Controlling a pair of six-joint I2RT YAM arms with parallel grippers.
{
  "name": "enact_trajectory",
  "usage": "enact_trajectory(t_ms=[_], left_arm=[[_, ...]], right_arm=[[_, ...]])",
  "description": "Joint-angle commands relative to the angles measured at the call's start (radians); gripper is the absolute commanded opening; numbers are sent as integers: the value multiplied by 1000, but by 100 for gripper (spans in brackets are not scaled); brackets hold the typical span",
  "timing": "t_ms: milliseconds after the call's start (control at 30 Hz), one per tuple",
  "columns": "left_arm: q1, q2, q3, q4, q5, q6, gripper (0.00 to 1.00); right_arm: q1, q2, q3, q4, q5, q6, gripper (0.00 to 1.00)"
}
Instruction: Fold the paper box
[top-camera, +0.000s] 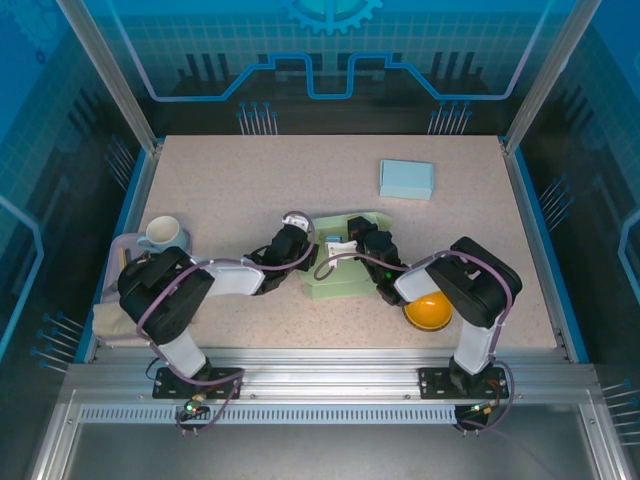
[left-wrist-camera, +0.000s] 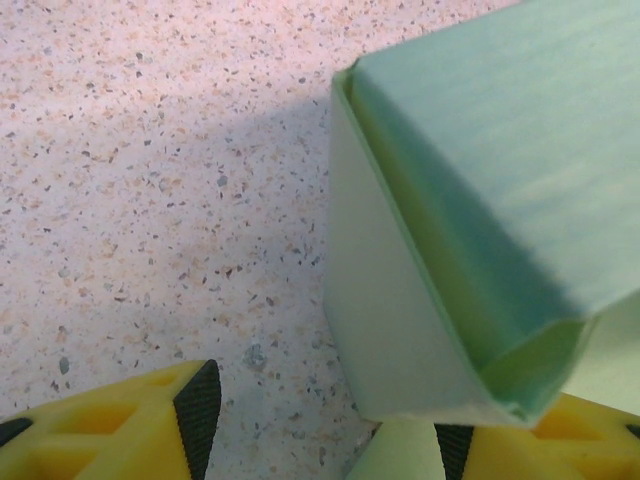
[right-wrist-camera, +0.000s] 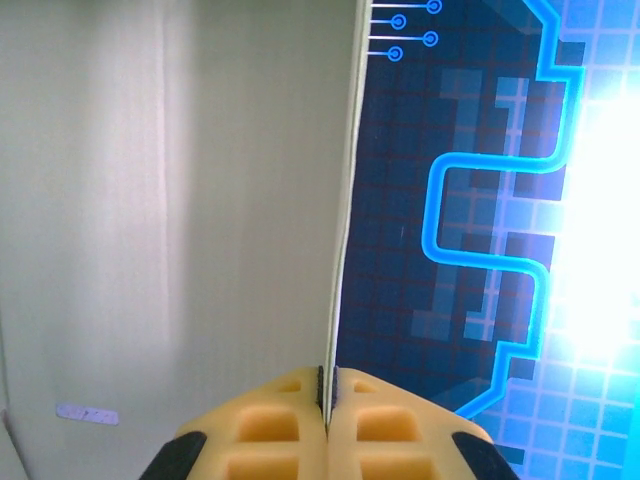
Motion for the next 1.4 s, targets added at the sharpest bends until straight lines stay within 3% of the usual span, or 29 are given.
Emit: enact_trajectory(t_ms=[0, 167, 367, 433, 500, 567, 700, 933, 1100, 1233, 1367], left_arm=[[3, 19, 39, 44, -39, 9, 61], [4, 41, 80, 25, -68, 0, 61], [2, 107, 193, -168, -268, -108, 56], [3, 121, 212, -233, -329, -162, 49], [4, 136, 228, -325, -416, -240, 32], [3, 151, 260, -456, -514, -344, 22], [4, 194, 327, -666, -622, -507, 20], [10, 184, 325, -595, -509, -441, 24], [15, 148, 269, -402, -310, -307, 34], [15, 114, 240, -331, -236, -249, 49], [15, 77, 212, -301, -200, -221, 55]], right_arm=[[29, 47, -22, -76, -16, -17, 0], [29, 45, -23, -82, -22, -5, 0], [26, 45, -22, -82, -12, 11, 0], [20, 42, -22, -83, -9, 20, 0], [13, 38, -20, -87, -1, 27, 0], [9, 36, -18, -87, 4, 33, 0], [4, 29, -12, -92, 8, 47, 0], [4, 14, -7, -112, 8, 73, 0], [4, 15, -5, -125, 7, 85, 0], [4, 22, 0, -133, 11, 92, 0], [3, 24, 7, -138, 20, 99, 0]])
